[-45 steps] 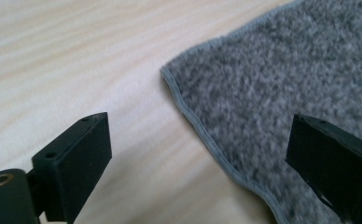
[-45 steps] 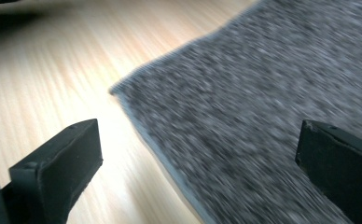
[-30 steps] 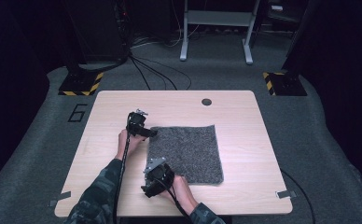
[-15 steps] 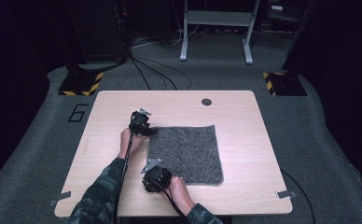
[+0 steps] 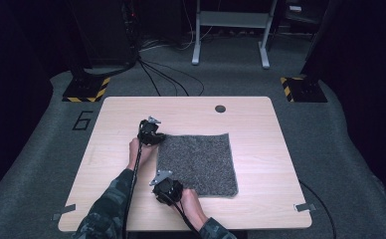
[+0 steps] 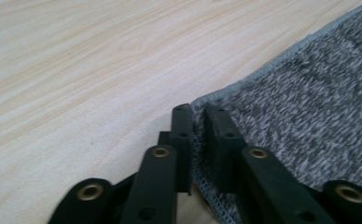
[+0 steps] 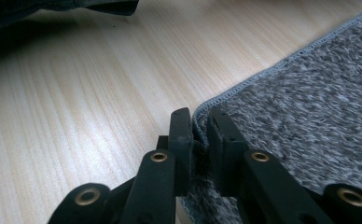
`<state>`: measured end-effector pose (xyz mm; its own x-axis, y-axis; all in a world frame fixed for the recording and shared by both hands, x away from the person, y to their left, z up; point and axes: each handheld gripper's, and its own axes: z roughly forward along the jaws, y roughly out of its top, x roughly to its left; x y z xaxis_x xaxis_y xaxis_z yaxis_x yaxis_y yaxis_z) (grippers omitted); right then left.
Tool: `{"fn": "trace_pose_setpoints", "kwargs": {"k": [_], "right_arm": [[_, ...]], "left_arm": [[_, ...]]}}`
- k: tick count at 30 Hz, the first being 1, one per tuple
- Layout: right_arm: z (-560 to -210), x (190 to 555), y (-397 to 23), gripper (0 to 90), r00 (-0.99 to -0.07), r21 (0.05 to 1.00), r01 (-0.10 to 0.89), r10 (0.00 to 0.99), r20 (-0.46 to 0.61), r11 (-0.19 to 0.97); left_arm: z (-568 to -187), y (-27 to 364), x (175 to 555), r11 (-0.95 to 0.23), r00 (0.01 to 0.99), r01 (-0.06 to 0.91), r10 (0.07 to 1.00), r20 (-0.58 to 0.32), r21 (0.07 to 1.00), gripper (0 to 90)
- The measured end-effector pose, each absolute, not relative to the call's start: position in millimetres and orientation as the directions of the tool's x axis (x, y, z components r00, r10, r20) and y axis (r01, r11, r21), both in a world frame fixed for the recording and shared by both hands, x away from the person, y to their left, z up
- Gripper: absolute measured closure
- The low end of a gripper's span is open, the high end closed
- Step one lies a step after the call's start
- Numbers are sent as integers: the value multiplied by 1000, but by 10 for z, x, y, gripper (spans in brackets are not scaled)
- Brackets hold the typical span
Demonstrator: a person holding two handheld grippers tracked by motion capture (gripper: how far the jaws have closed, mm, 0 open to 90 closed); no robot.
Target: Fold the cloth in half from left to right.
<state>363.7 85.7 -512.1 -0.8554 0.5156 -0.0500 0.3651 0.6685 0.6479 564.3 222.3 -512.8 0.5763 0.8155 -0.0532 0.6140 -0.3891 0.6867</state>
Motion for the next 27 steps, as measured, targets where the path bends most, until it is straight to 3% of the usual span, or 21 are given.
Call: {"fn": "trace_pose_setpoints", "kwargs": {"k": [27], "right_arm": [[-5058, 3532, 700, 868, -838, 725, 369, 545, -11, 582]], "left_arm": [[-5071, 2179, 5597, -392, 576, 604, 816, -41, 694, 866]]}}
